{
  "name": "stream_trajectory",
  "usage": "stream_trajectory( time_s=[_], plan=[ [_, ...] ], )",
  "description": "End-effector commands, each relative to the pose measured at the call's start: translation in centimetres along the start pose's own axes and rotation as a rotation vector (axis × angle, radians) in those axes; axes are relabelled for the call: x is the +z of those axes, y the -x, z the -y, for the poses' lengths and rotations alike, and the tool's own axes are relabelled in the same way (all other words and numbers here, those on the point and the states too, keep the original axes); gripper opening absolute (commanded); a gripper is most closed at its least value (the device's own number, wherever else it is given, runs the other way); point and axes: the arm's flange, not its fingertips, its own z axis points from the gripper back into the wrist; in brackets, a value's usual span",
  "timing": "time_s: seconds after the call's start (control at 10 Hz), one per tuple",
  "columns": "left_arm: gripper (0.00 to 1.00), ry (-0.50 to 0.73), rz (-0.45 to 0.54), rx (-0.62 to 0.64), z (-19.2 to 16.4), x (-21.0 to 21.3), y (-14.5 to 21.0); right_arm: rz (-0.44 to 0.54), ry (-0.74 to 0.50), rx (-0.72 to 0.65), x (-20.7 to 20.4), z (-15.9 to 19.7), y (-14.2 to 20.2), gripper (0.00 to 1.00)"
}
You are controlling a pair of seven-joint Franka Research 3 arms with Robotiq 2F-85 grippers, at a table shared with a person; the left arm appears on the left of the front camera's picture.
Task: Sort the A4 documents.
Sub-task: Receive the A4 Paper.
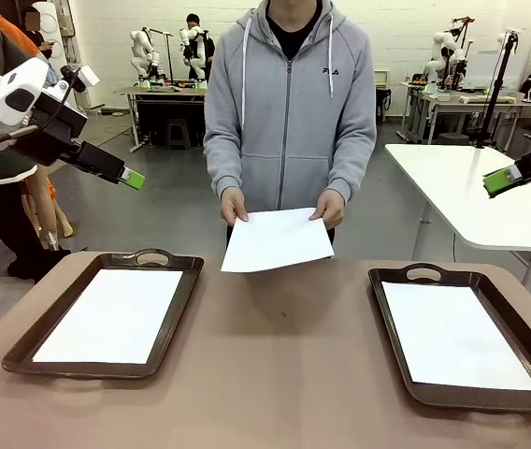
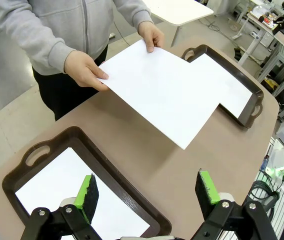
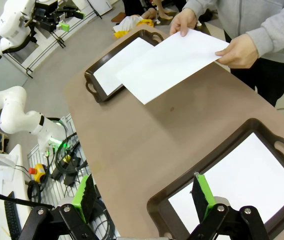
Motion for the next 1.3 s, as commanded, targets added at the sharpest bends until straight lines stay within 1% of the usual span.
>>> stream_trajectory(
  time_s=[0.0, 1.2],
  plan=[
    [1.00, 0.011, 0.001, -0.020, -0.09, 0.05, 0.24, 0.009, -0.001, -0.002, -0.25, 0.03, -0.03, 1.00],
    [1.00, 0.011, 0.001, -0.020, -0.09, 0.05, 0.24, 0.009, -0.001, -0.002, -0.25, 0.03, -0.03, 1.00]
  ],
)
